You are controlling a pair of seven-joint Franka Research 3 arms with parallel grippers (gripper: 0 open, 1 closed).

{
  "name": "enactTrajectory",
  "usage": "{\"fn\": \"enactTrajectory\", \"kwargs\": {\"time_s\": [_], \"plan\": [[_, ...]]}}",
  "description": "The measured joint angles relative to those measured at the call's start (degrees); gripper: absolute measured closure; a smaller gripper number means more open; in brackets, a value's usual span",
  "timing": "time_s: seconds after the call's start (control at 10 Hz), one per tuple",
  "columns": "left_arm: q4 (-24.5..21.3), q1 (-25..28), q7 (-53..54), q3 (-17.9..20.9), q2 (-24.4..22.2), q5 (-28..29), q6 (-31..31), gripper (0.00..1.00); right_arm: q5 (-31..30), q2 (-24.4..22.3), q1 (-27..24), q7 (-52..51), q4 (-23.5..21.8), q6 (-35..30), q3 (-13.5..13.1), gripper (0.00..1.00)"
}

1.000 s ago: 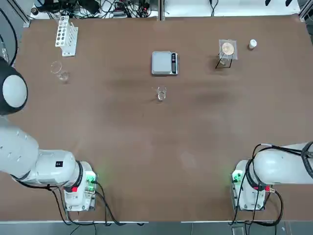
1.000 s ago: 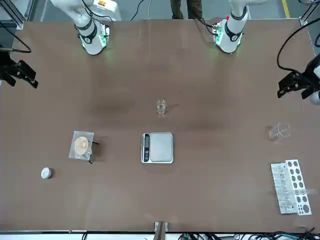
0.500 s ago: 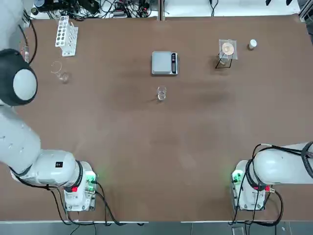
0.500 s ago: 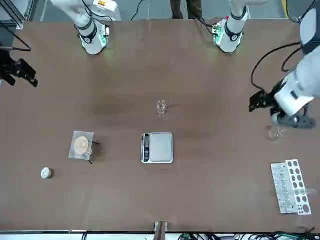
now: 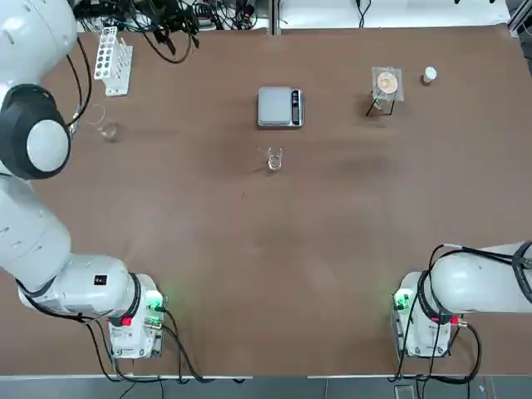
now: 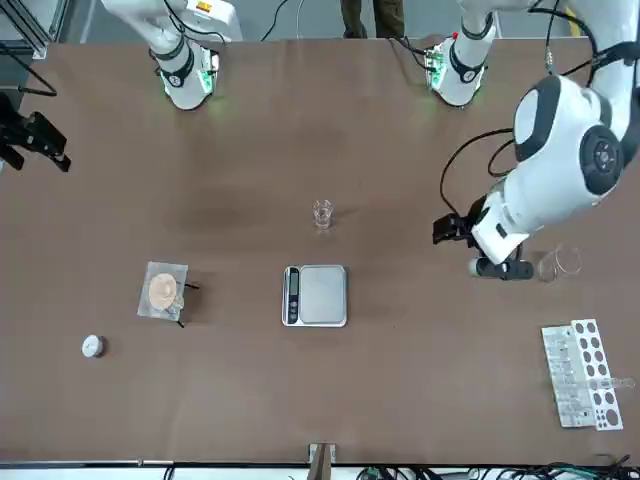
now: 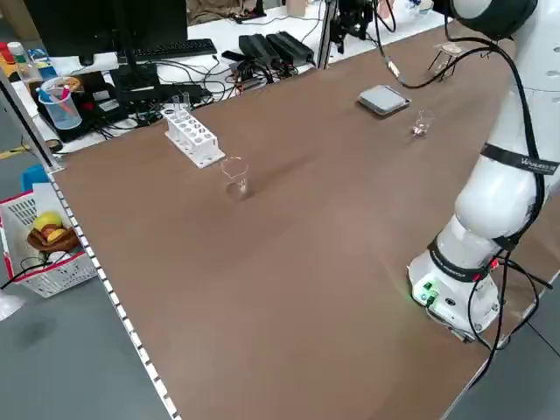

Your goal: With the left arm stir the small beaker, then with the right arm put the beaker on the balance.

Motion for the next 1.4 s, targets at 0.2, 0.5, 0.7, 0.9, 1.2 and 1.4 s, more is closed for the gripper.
{"fn": "enactTrajectory", "kwargs": {"time_s": [0.2,0.5,0.7,0.9,1.2,1.4], "plan": [[-5.65,-0.16,-4.56,-4.28,0.06,-0.27,10.03,0.04,-0.01,0.0,0.0,-0.07,0.0,0.01,0.02,0.0],[-12.75,-0.6,-11.16,-12.1,0.07,-0.53,20.26,0.12,-0.03,0.0,0.0,-0.07,0.0,0.45,0.01,0.0],[-17.33,-2.09,-12.69,-15.62,0.21,-2.36,28.89,0.17,-0.03,0.0,0.0,-0.07,0.0,0.6,0.01,0.0],[-22.37,-3.47,-13.48,-17.91,1.74,-4.89,37.14,0.19,-0.02,0.01,0.0,-0.07,0.0,0.57,0.03,0.0],[-28.81,-8.36,-17.84,-18.32,3.14,-4.97,47.27,0.25,-0.02,0.03,0.0,-0.34,-0.12,-0.05,0.05,0.0],[-30.32,-9.36,-18.63,-18.35,3.12,-4.97,47.76,0.28,-0.02,0.07,-0.01,-0.84,-0.21,-0.24,0.02,0.0]]}}
